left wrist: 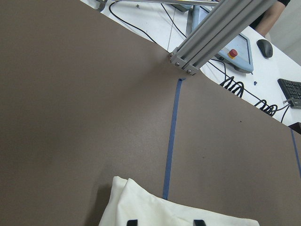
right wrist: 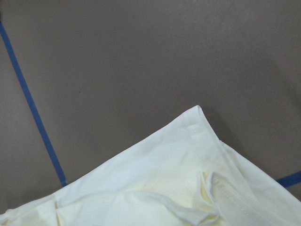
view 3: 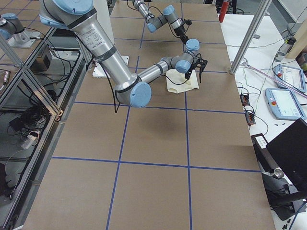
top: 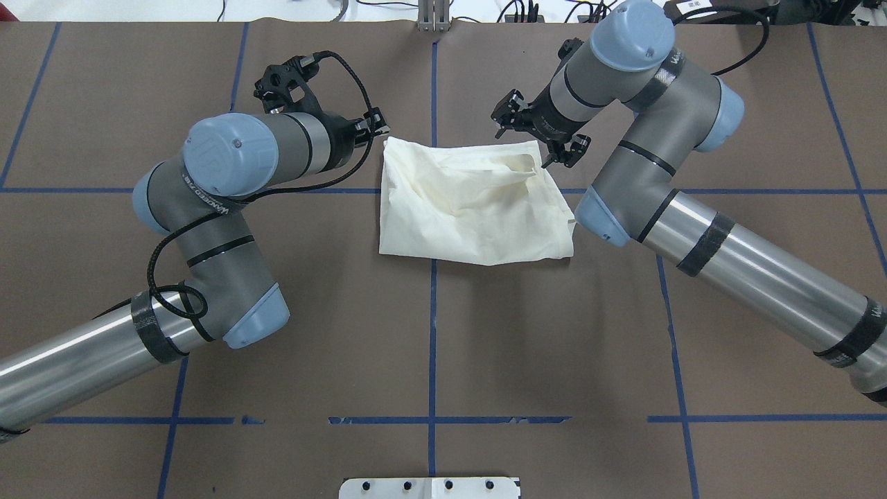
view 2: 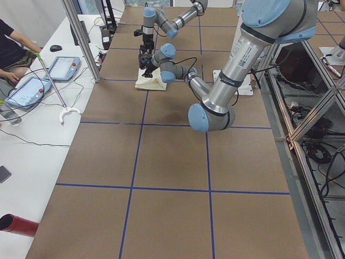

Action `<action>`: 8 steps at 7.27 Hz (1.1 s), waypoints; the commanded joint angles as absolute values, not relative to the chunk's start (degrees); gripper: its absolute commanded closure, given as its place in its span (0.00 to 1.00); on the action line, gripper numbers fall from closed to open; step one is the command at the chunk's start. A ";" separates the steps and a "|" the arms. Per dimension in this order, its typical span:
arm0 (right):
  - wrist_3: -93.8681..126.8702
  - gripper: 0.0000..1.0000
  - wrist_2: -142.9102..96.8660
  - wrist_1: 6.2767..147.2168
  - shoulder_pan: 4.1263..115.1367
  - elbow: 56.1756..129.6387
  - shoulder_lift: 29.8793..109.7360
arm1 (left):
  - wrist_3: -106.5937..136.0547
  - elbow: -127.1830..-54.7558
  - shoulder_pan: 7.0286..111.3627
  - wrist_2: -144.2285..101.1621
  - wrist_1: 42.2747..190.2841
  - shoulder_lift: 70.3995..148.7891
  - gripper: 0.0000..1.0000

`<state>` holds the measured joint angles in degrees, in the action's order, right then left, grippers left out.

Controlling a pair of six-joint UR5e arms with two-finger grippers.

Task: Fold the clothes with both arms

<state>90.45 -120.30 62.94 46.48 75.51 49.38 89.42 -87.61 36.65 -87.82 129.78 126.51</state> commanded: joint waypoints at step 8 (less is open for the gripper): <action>60.52 0.35 -110.48 63.37 43.33 75.32 48.96 | 89.47 -87.98 36.30 -84.73 129.73 125.95 0.49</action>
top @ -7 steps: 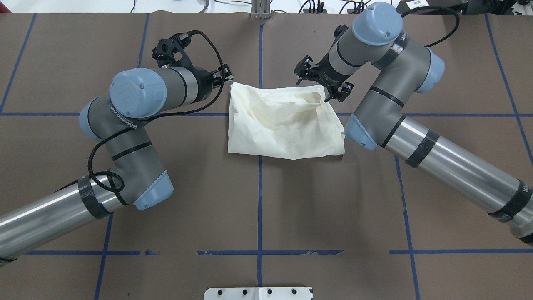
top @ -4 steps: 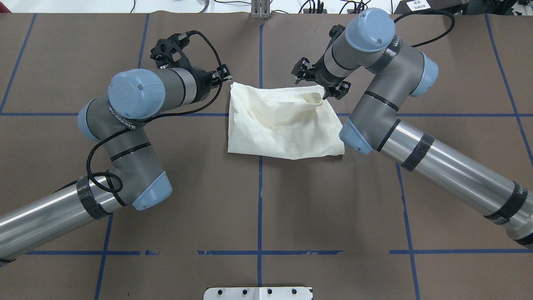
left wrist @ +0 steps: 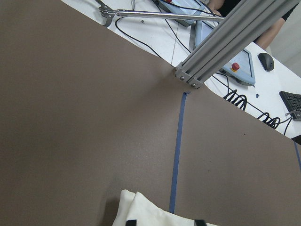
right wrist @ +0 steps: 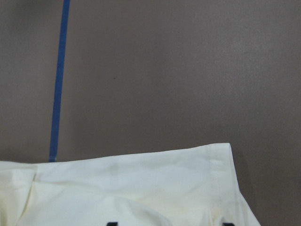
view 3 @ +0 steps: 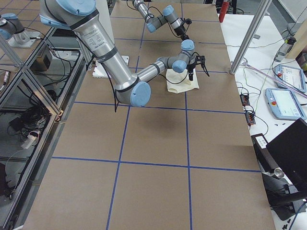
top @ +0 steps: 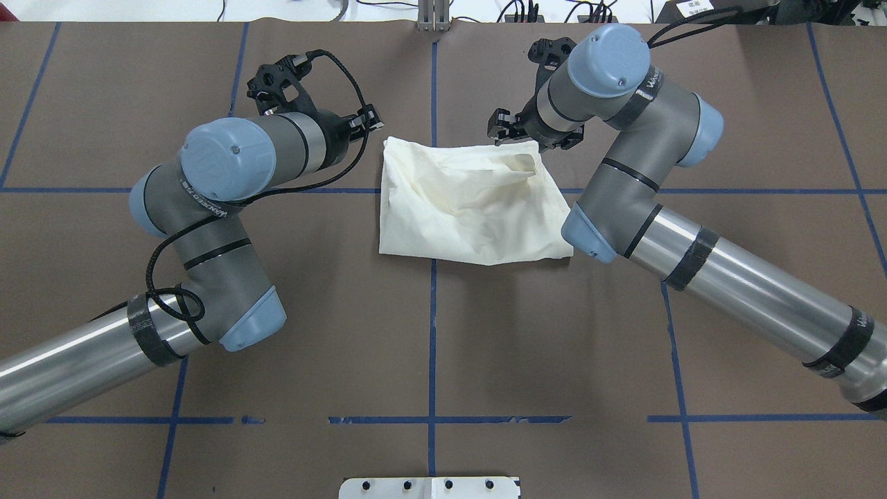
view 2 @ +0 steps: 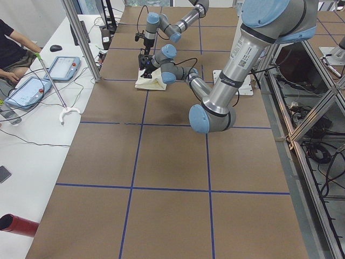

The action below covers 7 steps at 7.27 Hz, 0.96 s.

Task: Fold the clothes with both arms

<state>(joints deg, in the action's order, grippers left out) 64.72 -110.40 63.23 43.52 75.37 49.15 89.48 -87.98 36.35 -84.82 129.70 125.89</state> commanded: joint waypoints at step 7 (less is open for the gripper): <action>53.53 1.00 -110.65 63.63 44.64 74.62 49.75 | 89.56 -87.89 36.21 -84.02 129.73 126.12 0.49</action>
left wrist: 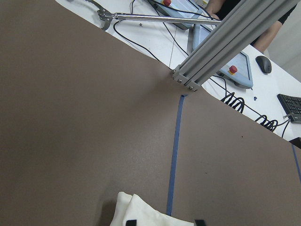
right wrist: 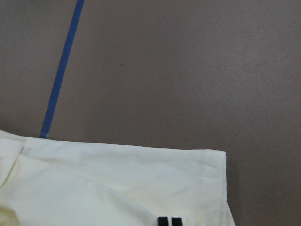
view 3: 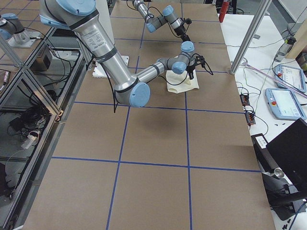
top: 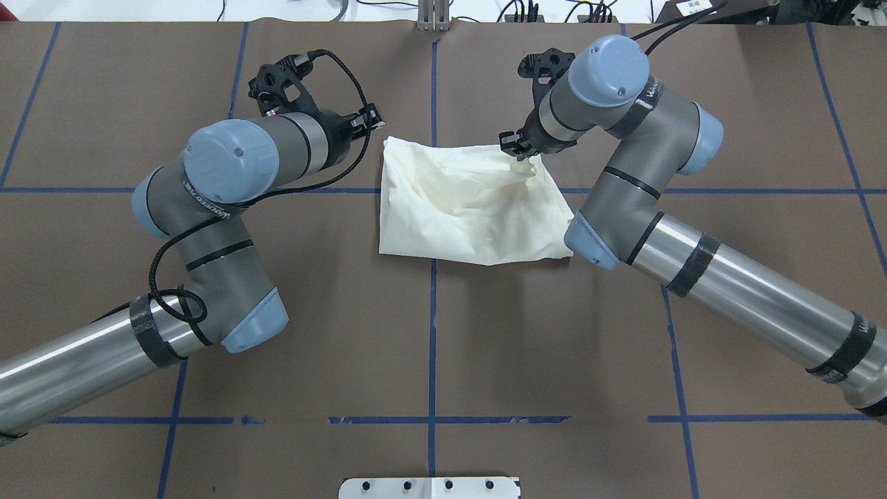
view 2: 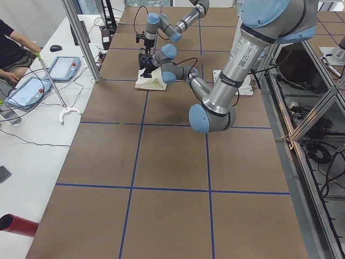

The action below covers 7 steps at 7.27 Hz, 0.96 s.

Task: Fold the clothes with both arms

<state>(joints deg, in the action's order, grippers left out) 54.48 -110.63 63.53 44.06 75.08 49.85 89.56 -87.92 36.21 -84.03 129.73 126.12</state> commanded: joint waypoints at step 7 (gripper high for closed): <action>48.00 1.00 -107.84 63.46 47.55 58.63 39.90 | 91.41 -87.71 36.04 -83.58 129.73 125.69 0.47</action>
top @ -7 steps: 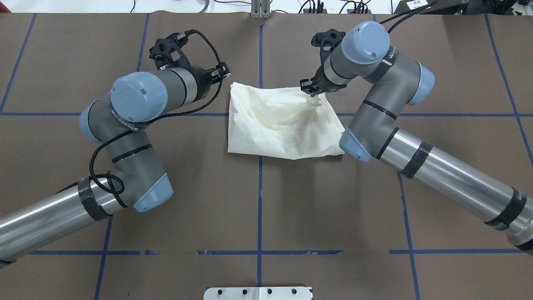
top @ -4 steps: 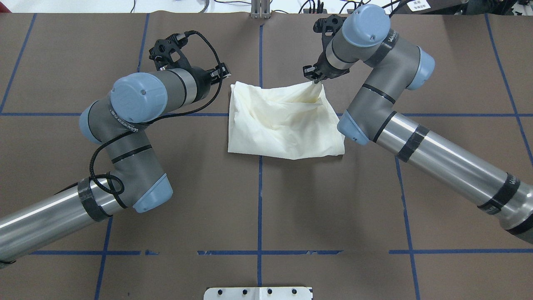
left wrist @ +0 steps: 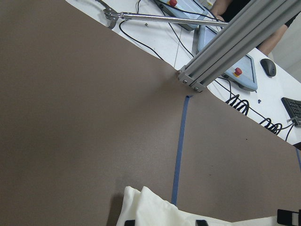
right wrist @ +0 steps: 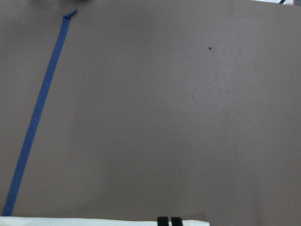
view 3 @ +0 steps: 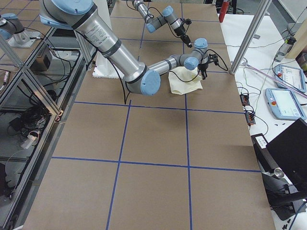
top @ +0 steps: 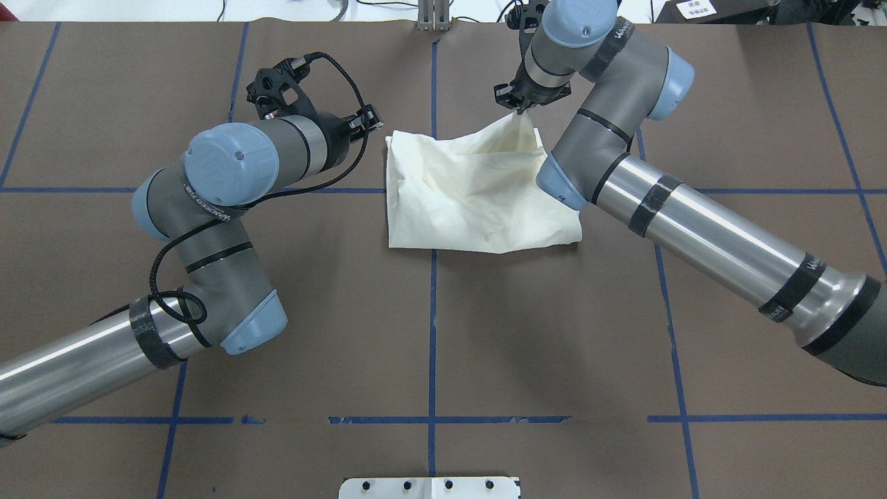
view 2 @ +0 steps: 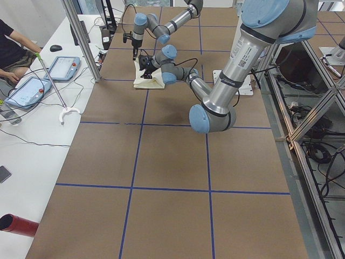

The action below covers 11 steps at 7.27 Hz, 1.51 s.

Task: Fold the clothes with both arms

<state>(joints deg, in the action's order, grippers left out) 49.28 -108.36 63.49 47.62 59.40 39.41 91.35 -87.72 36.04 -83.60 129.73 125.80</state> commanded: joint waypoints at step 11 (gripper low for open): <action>95.26 0.11 -112.86 71.81 47.20 78.51 52.74 | 91.58 -87.71 35.77 -83.67 129.90 125.60 0.47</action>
